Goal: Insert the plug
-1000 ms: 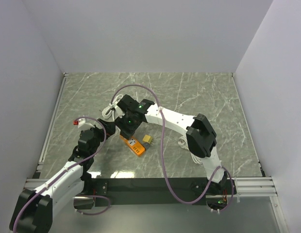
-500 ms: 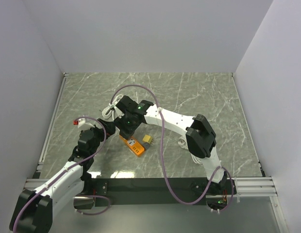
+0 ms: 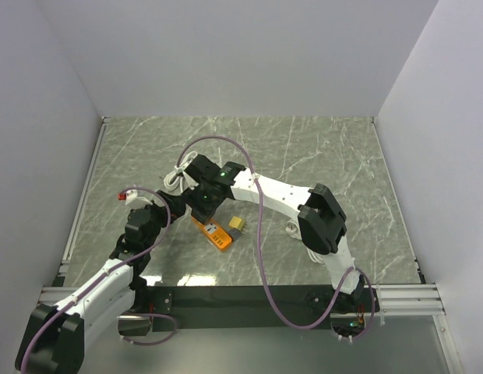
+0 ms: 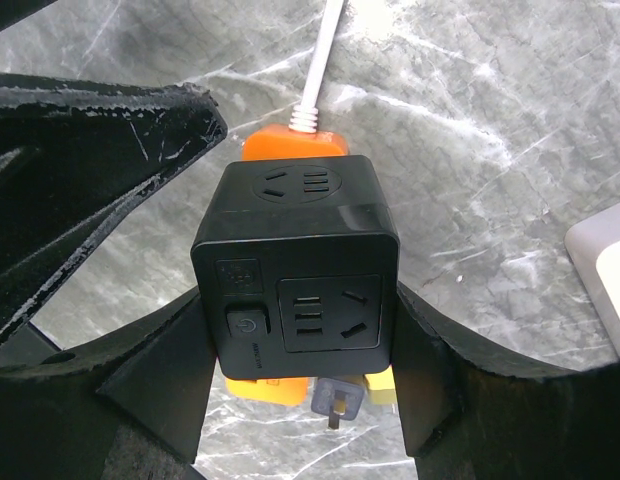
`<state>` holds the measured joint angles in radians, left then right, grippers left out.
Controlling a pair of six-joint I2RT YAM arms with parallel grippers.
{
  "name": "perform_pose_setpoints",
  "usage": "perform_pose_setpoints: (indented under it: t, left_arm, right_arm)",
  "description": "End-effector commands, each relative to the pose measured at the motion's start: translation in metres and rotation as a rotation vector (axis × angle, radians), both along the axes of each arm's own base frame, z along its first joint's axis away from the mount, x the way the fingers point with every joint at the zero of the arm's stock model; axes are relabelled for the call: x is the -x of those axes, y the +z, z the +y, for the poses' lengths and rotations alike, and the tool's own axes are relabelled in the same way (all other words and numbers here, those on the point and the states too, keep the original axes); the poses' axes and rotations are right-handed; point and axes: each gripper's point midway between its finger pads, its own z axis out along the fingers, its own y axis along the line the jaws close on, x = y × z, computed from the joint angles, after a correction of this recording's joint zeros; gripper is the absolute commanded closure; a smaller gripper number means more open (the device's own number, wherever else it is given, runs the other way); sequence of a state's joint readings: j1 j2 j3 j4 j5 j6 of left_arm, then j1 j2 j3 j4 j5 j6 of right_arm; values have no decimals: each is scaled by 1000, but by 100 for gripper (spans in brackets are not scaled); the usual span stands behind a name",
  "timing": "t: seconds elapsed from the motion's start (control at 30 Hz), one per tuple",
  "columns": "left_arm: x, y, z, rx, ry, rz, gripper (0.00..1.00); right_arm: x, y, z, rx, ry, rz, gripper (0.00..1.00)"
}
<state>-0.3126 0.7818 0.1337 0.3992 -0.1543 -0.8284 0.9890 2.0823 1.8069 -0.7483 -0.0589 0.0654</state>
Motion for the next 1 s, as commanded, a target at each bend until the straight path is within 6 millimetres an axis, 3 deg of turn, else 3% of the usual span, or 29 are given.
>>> perform_pose_setpoints:
  t: [0.0,0.17,0.97]
  left_arm:
    - [-1,5,-2,2,-14,-32,1]
    - [-1,3,-1,1,-14,-27,1]
    - [1,5,-1,3,-16,-33,1]
  right_arm:
    - [-3,28,8,-73,-11,-51,100]
    - [-1,34,8,-87,-11,-54,100]
    - [11,14,9,-48,11,-8,100]
